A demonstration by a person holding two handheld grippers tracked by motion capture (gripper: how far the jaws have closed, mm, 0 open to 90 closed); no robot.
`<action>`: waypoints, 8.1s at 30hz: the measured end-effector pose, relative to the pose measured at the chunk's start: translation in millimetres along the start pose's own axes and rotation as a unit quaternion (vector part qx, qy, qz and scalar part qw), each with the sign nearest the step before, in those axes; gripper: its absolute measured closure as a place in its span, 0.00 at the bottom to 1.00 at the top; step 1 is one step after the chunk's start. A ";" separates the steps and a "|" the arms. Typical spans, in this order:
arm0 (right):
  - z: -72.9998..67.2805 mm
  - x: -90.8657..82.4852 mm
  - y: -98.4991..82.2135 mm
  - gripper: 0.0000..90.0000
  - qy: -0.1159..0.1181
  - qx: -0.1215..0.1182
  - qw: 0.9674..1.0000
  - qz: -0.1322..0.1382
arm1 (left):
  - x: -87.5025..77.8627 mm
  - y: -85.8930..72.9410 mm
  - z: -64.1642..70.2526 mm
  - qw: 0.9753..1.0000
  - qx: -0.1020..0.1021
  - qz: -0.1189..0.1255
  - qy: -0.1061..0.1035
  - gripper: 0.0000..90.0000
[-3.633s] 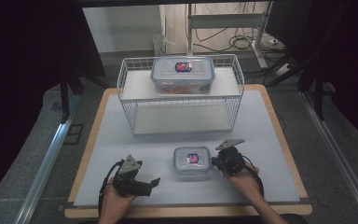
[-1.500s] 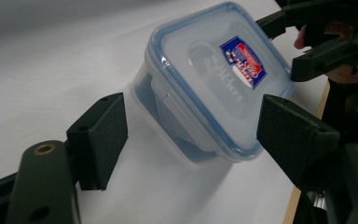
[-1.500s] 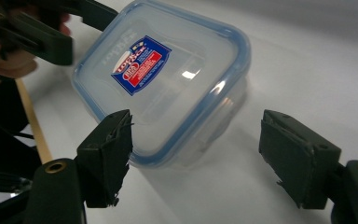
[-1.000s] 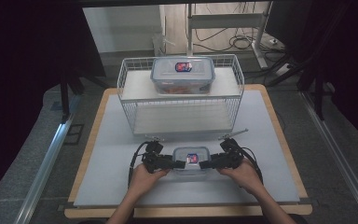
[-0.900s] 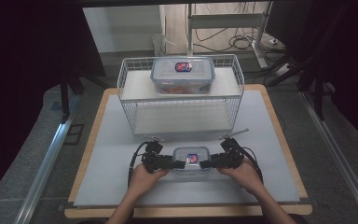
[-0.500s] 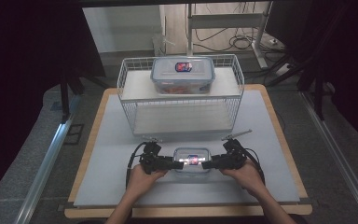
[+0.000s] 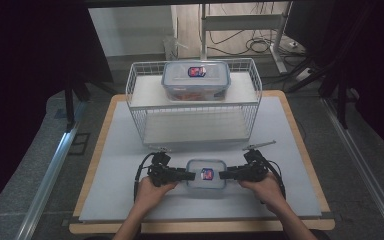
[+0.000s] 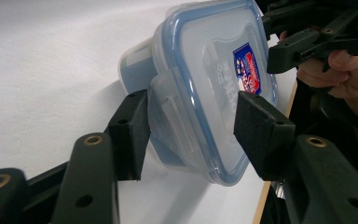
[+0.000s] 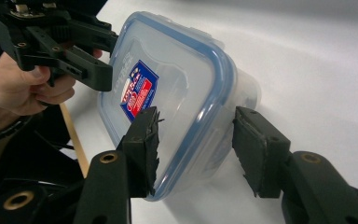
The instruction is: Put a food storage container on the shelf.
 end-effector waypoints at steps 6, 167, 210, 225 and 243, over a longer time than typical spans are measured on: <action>1.1 -0.1 -4.3 0.57 0.017 0.018 1.000 0.004 | -2.1 -2.3 0.9 1.000 -0.003 0.005 -0.006 0.55; -65.4 -110.0 257.1 0.28 -0.042 -0.088 0.976 0.193 | -154.9 245.0 64.7 0.966 0.126 0.179 0.135 0.16; -67.7 -105.9 93.5 0.08 -0.123 -0.224 0.955 0.152 | -137.5 58.5 74.3 0.931 0.253 0.180 0.194 0.06; -59.5 -104.3 41.2 0.00 -0.158 -0.235 0.949 0.142 | -127.4 11.5 67.6 0.930 0.243 0.177 0.212 0.03; -40.2 -103.1 -13.1 0.00 -0.175 -0.211 0.951 0.142 | -121.9 -48.4 49.0 0.933 0.214 0.162 0.237 0.03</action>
Point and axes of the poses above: each handheld gripper's, and its own axes: x roughly forward along the jaws, y roughly out of its top, z roughly to its right, the point moved 4 cm from there along x, roughly forward along the jaws, and after that the axes turned 1 degree about x, right-handed, at the moved point
